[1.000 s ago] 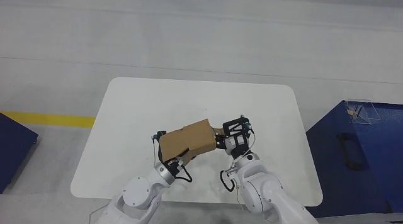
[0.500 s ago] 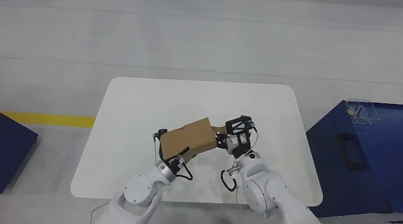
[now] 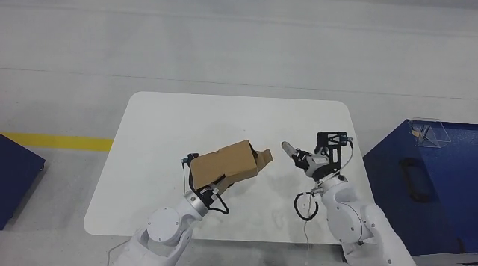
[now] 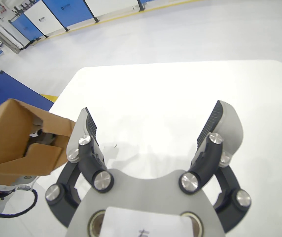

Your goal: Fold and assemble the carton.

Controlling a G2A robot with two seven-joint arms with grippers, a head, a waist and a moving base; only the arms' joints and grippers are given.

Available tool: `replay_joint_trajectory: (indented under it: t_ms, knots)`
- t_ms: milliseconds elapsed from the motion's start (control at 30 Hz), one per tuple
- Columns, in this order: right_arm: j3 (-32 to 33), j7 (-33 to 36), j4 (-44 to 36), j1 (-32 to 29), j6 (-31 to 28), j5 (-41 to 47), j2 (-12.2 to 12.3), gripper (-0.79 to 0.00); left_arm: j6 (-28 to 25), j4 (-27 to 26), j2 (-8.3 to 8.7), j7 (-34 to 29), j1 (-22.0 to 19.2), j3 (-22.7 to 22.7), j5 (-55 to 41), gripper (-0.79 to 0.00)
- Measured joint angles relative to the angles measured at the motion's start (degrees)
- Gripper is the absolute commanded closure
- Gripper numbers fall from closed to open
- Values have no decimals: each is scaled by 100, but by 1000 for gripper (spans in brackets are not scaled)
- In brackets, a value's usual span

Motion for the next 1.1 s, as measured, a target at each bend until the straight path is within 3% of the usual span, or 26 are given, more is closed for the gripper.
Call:
replay_joint_trajectory:
  t_ms: [167,333,633,1100]
  knots:
    - [-322,496,484,137,-305,103,-26,-785,0,0,0,0,0,0,0,0]
    - [-526,579,526,131,-687,408,-53,-785,0,0,0,0,0,0,0,0]
    - [-68,868,124,-120,-1370,1668,-15,-785,0,0,0,0,0,0,0,0]
    - [91,852,211,-66,-1373,1632,14,-785,0,0,0,0,0,0,0,0]
